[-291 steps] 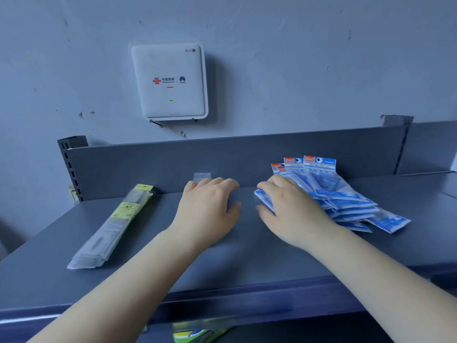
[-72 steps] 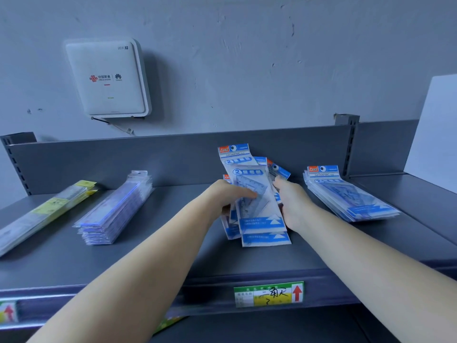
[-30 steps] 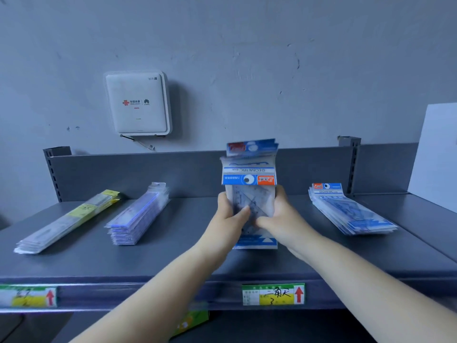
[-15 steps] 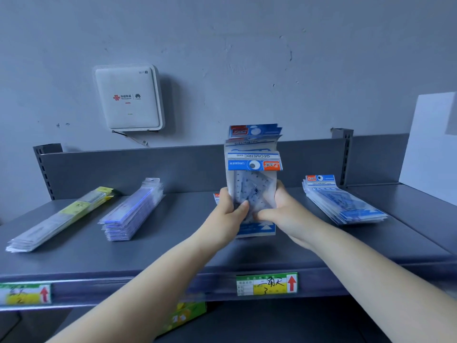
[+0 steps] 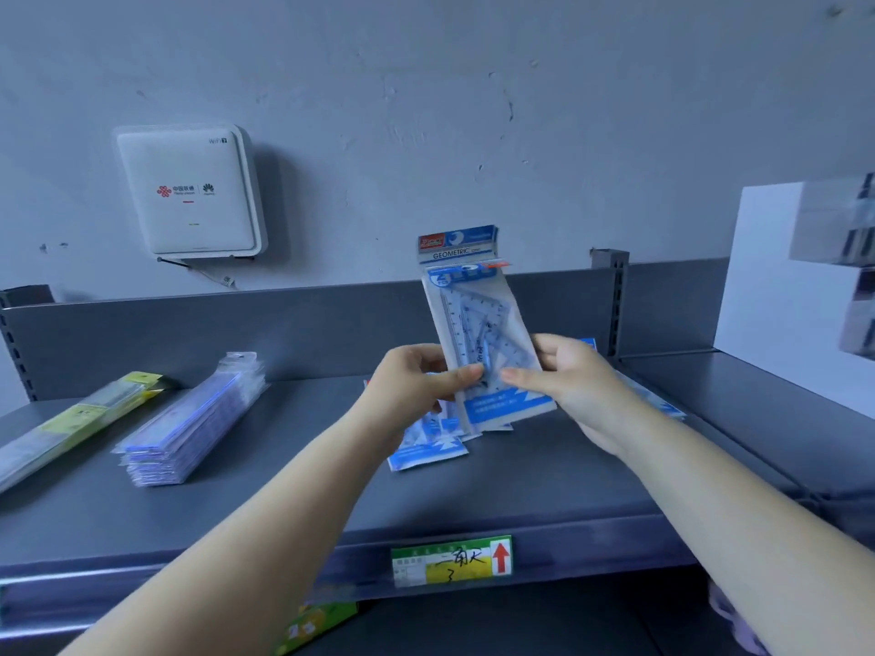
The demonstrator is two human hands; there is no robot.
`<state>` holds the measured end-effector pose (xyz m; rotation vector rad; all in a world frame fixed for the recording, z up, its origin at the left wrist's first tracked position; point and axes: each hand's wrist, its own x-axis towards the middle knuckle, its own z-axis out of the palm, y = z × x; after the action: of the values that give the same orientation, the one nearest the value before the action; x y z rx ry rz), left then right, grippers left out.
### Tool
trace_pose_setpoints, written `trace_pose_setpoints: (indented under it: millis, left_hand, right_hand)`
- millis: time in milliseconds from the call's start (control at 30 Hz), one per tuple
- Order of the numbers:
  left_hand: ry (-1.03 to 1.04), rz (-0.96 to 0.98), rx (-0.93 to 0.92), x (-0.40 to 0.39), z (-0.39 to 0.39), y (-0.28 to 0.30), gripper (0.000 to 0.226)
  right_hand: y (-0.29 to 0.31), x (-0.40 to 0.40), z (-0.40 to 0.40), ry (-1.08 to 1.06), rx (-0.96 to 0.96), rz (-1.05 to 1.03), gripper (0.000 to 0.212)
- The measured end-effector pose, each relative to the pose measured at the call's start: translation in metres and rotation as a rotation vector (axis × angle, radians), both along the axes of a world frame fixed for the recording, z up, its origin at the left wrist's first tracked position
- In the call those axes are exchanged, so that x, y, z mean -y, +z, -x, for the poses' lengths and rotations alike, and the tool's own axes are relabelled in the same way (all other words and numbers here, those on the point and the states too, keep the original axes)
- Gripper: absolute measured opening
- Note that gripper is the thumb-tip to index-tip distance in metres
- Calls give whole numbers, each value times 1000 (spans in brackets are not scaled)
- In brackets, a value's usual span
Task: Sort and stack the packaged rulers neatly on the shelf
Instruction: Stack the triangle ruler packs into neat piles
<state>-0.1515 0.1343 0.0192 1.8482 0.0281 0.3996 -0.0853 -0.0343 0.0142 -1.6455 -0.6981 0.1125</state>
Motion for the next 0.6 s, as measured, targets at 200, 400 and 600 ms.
trace_pose_setpoints:
  millis: [200,400,600]
  left_hand:
    - [-74,138,-74,51,-50,10,24]
    - [-146,194,-237,86,-87,11,11]
    - [-33,-63,-344,100,-110,-6,20]
  right_hand:
    - [12,51,-30,-125,-62,-37,14]
    - [7,88,-66,-227,-168,114,30]
    - [0,96,-81,-344,-164,484,36]
